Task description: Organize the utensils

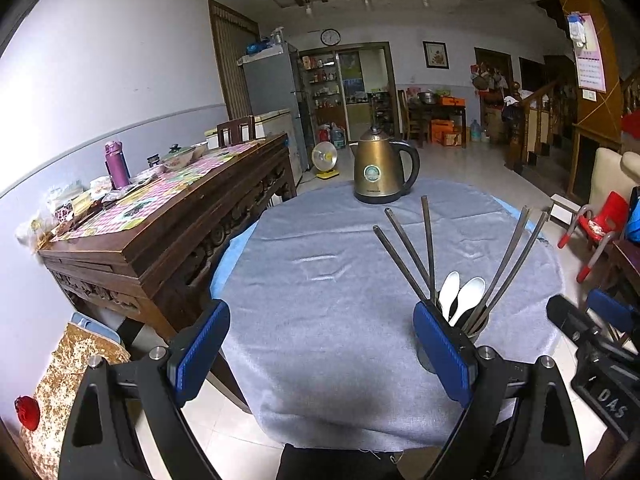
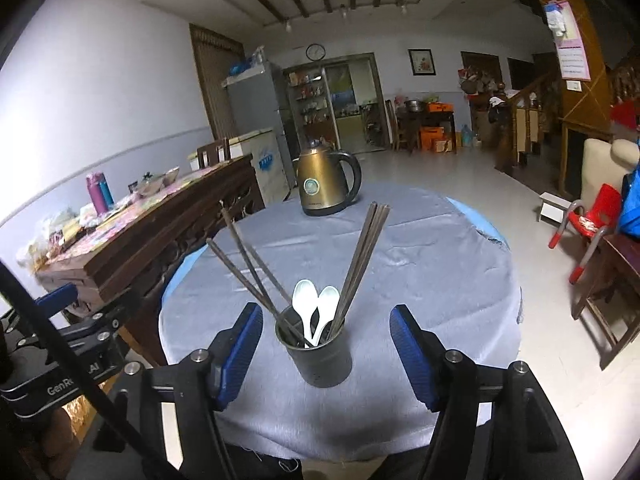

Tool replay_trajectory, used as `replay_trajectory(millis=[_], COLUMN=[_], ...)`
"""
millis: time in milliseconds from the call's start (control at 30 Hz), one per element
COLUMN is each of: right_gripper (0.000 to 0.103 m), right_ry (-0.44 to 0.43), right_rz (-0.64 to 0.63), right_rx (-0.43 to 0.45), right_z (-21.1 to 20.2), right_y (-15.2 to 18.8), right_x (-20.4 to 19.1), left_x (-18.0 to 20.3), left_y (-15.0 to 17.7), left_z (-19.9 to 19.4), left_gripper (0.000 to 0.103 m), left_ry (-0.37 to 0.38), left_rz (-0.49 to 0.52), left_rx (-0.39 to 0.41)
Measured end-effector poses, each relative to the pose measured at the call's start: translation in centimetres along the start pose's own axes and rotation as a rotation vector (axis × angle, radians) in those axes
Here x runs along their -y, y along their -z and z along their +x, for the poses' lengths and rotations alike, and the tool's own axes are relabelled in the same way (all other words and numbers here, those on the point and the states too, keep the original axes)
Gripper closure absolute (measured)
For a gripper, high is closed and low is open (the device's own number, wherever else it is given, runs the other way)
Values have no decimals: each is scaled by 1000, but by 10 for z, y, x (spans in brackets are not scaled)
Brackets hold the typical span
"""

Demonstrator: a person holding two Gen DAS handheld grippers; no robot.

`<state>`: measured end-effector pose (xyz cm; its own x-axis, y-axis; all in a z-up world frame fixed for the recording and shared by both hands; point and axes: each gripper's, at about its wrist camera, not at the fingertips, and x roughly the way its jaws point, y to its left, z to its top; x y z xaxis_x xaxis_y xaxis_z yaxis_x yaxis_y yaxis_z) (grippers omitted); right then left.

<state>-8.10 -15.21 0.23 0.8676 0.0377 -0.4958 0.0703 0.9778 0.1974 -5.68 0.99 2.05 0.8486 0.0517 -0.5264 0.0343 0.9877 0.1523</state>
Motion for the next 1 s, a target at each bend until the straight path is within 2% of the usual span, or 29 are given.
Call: replay_trajectory(millis=[200, 400, 600, 1000], right_gripper=[33, 33, 33, 33], right_ry=[-5, -16, -27, -27], right_rz=[-11, -49, -47, -52], right_rx=[-46, -38, -56, -37], right_z=[9, 7, 8, 6], right_y=[4, 9, 15, 14], right_x=[-2, -10, -9, -10], left_x=[-1, -2, -1, 3], left_y=[0, 1, 2, 3], left_z=[2, 3, 4, 4], left_gripper=[10, 10, 10, 10], left_ry=[1, 5, 8, 17], left_rz=[-3, -8, -6, 1], left_rx=[-9, -24, -27, -34])
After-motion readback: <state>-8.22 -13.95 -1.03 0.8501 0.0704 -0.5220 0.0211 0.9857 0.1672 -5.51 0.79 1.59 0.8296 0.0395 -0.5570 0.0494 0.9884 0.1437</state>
